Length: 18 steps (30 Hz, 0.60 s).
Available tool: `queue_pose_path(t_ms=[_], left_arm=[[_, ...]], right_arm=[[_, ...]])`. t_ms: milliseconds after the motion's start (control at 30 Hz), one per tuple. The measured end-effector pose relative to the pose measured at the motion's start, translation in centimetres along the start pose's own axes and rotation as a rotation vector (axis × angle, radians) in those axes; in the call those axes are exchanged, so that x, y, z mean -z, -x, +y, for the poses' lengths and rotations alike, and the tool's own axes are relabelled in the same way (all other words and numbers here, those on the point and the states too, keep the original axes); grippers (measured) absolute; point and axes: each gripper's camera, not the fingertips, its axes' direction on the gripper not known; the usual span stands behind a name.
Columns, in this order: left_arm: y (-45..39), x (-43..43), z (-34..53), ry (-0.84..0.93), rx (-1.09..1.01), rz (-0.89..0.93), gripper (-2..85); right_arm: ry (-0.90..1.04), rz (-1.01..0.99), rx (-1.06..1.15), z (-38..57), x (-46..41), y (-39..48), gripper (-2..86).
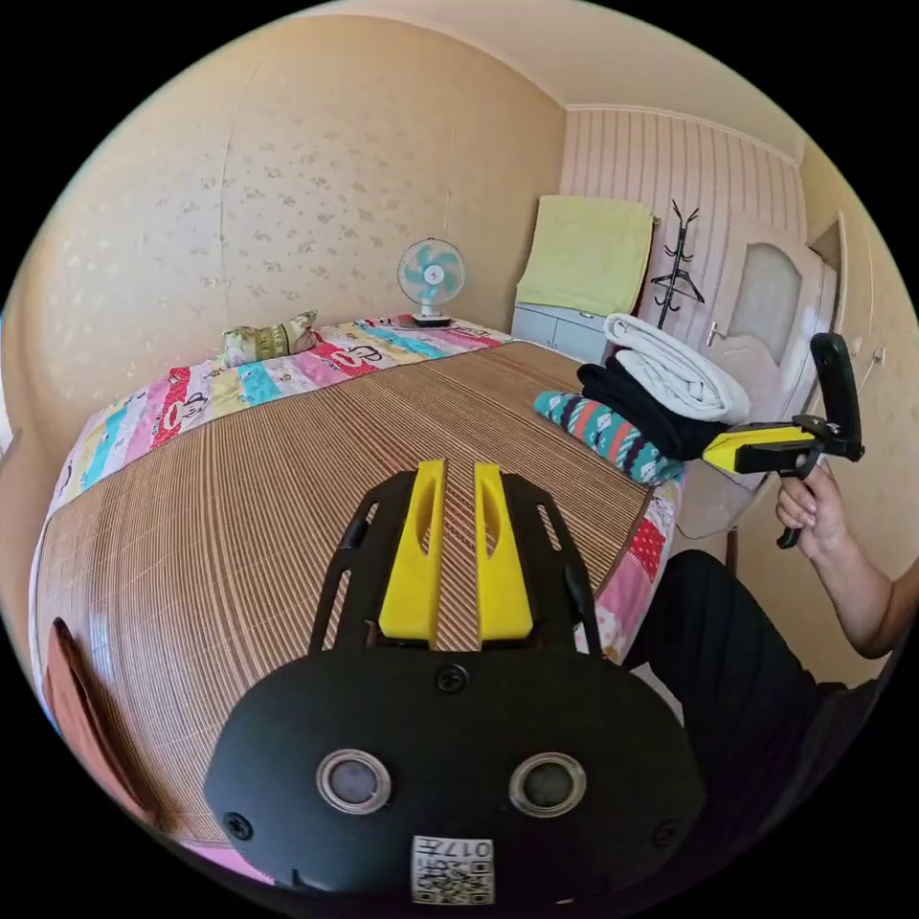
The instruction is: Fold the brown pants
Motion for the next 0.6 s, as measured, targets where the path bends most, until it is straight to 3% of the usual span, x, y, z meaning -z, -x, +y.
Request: queue_pose_path(t_ms=[133,233,300,400,467,600], left_arm=[[10.9,5.7,0.2,-0.116,0.209,-0.123,4.6],[20.4,8.4,0.8,-0.114,0.399,-0.151,1.1],[26.5,7.9,1.3,-0.015,0.528,-0.060,0.8],[34.1,4.2,2.6,0.134,0.696,0.265,2.5],[36.4,1.1,2.2,0.196,0.698,0.480,0.2],[38.3,-2.1,0.9,0.281,0.678,0.731,-0.7]], right_arm=[[0.132,-0.242,-0.009,-4.7,-9.5,1.9,0.6],[0.032,-0.367,0.109,-7.1,-12.4,7.0,0.6],[-0.058,-0.423,0.191,-8.5,-12.4,10.4,0.6],[-0.113,-0.575,0.289,-11.8,-13.0,15.8,0.9],[0.005,-0.665,0.355,-14.3,-15.3,19.8,1.2],[0.422,-0.699,0.501,-17.6,-24.4,30.9,3.5]])
